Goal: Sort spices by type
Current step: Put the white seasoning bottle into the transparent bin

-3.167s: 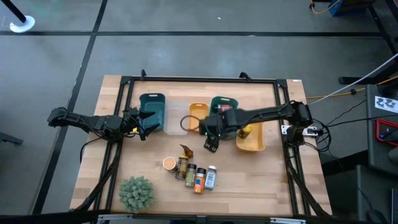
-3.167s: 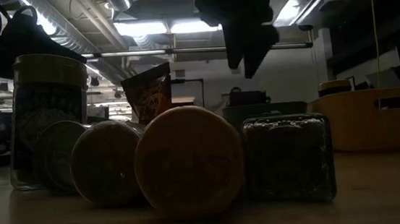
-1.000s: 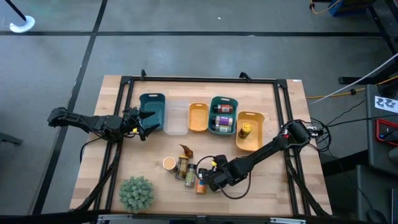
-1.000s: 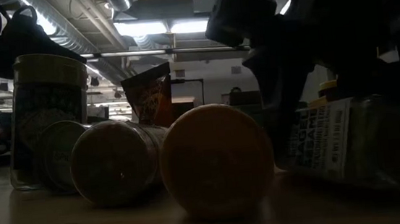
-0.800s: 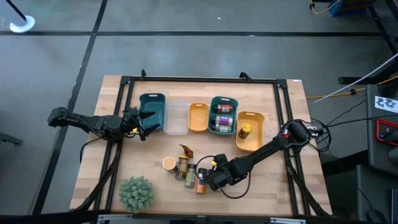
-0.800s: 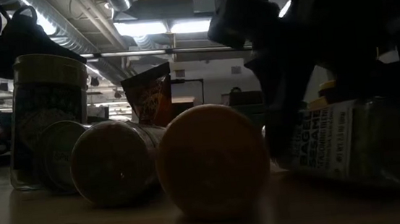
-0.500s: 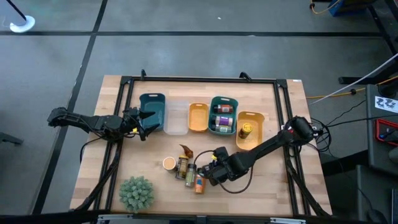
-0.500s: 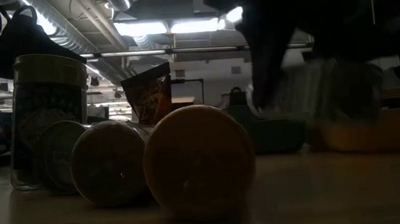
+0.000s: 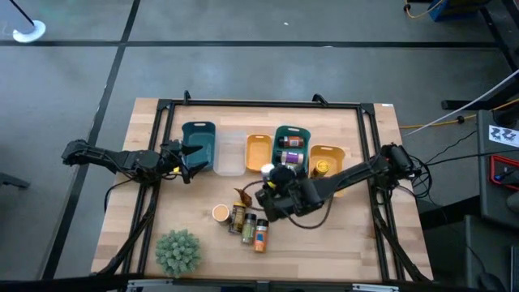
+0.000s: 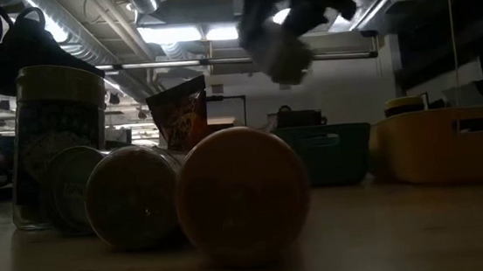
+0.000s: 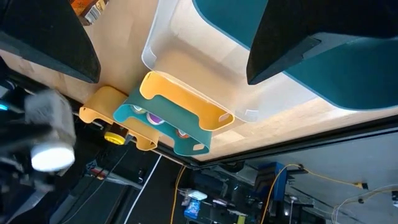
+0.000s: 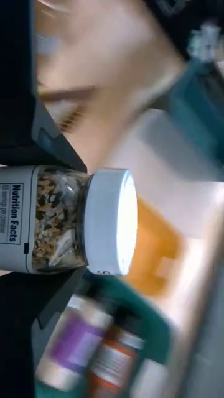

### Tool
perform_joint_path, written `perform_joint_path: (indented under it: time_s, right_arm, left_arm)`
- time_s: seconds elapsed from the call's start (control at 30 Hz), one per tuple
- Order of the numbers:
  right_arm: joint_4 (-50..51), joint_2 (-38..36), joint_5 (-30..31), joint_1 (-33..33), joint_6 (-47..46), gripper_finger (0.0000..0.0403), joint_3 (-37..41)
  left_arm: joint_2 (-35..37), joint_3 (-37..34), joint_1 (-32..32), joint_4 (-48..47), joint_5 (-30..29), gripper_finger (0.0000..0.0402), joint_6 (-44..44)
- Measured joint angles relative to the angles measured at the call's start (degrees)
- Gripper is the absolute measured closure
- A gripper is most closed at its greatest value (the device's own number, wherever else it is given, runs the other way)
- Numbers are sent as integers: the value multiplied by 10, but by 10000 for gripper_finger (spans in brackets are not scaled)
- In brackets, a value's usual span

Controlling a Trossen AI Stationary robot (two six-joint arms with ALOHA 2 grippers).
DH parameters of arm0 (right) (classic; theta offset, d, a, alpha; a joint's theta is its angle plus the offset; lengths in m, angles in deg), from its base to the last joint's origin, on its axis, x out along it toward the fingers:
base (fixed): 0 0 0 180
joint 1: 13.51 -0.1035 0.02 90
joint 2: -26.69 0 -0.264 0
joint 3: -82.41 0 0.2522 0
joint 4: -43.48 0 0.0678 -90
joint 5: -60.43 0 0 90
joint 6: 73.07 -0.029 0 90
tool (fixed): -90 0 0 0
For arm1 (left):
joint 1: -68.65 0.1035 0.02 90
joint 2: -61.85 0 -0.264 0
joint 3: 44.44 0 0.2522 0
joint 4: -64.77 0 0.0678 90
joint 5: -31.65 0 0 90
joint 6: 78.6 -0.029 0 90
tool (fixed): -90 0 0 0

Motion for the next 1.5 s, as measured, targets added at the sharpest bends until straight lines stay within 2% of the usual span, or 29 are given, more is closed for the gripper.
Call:
perform_joint_path:
  time_s: [0.23, 0.43, 0.63, 0.73, 0.9, 1.07, 1.17, 1.4, 1.5]
  right_arm:
    - [-110, 0, 88, 57, 190, 198, 7]
    - [-229, 0, 83, 101, 338, 197, 7]
    - [-346, 0, 7, 135, 471, 197, 7]
    - [-396, 1, -46, 150, 525, 197, 8]
    - [-534, 20, -143, 173, 600, 197, 41]
    - [-680, 58, -232, 198, 645, 197, 78]
    - [-752, 87, -265, 214, 666, 197, 88]
    - [-820, 146, -329, 253, 673, 197, 91]
    - [-832, 163, -348, 263, 668, 197, 91]
  left_arm:
    - [0, 0, 0, 0, 0, 12, 9]
    - [0, 0, 0, 0, 0, 12, 10]
    - [0, 0, 0, 0, 0, 12, 10]
    - [0, 0, 0, 0, 0, 12, 9]
    - [0, 0, 0, 2, 0, 12, 1]
    - [-1, -1, 0, 5, 0, 12, 0]
    - [-5, -1, 0, 6, -4, 12, 4]
    - [-7, -1, 0, 8, -9, 12, -3]
    - [-7, -1, 1, 8, -51, 12, -5]
